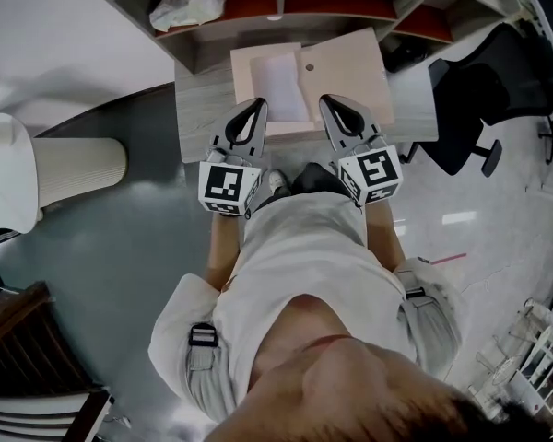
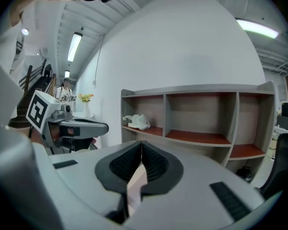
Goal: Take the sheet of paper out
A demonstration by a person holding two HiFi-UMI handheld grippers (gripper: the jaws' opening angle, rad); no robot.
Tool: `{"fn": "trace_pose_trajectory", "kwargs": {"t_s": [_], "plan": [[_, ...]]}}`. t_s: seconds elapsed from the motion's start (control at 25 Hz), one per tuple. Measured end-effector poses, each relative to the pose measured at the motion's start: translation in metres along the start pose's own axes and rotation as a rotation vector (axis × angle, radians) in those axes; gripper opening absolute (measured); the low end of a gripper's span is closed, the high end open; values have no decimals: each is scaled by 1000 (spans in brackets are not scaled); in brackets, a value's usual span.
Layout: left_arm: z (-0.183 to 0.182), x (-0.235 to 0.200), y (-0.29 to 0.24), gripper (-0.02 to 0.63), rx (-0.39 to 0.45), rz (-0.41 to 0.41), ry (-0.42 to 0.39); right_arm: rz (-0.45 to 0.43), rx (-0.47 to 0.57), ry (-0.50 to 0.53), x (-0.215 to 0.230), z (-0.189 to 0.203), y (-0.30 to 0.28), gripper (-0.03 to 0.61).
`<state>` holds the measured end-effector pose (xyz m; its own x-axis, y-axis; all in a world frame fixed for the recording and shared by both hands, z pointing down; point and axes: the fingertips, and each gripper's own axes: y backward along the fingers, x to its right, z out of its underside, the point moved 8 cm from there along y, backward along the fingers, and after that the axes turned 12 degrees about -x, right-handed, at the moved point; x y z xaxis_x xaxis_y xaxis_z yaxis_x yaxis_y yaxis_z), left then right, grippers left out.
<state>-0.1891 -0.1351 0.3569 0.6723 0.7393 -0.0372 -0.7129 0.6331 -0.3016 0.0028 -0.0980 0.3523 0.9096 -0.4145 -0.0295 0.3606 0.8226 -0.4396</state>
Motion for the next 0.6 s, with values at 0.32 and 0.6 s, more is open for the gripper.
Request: {"fn": "trace_pose_trajectory", "kwargs": {"t_s": [0.32, 0.6], "plan": [[2, -13, -32, 23, -42, -33, 13, -49, -24, -34, 27, 6, -30, 21], [-3, -30, -64, 23, -66, -95, 20, -118, -23, -33, 64, -1, -72, 21]]}}
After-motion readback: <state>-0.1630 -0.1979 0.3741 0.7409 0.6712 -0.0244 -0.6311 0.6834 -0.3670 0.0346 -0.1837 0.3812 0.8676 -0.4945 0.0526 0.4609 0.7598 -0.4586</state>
